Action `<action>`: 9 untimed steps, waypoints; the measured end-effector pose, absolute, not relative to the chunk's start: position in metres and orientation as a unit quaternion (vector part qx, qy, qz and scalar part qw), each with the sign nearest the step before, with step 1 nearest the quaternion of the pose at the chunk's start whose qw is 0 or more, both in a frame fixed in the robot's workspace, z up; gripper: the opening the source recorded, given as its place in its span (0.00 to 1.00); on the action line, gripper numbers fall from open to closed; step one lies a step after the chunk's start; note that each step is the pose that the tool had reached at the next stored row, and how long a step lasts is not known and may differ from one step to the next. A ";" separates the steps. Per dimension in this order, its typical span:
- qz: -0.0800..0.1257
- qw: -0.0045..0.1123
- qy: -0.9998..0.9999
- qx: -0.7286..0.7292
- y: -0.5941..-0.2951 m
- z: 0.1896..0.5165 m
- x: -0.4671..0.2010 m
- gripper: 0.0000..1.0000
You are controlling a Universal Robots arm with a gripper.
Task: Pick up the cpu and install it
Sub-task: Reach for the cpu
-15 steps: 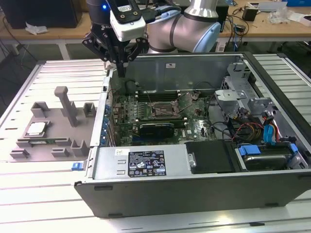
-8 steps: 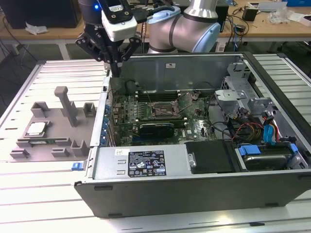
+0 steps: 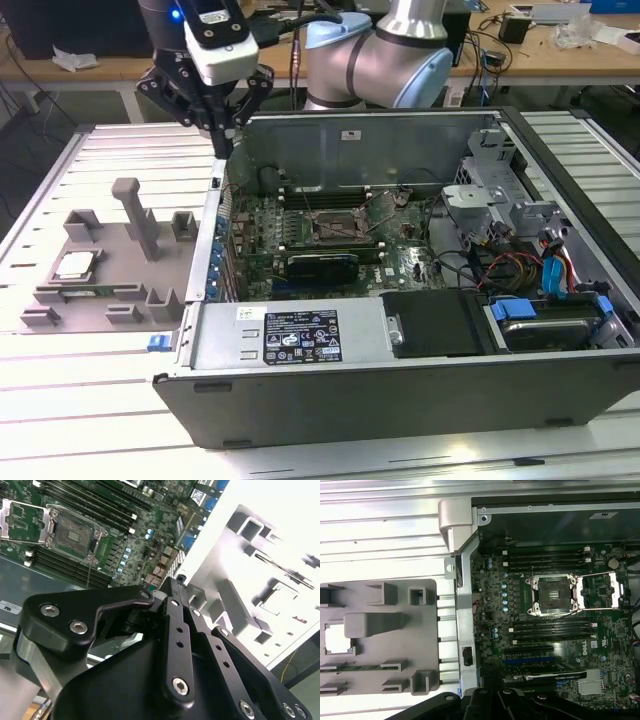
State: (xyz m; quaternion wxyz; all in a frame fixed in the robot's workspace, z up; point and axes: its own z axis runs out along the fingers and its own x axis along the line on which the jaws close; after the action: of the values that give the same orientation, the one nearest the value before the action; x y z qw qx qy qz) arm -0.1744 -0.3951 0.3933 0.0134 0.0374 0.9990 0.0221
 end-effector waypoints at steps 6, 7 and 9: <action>0.022 0.015 0.999 0.037 -0.394 0.393 -0.190 0.11; 0.022 0.016 0.999 0.037 -0.394 0.393 -0.192 0.11; 0.022 0.016 0.999 0.037 -0.393 0.393 -0.197 0.11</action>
State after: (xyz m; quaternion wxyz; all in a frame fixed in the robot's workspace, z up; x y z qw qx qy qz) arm -0.1970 -0.3933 0.3933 0.0162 0.0373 0.9989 0.0222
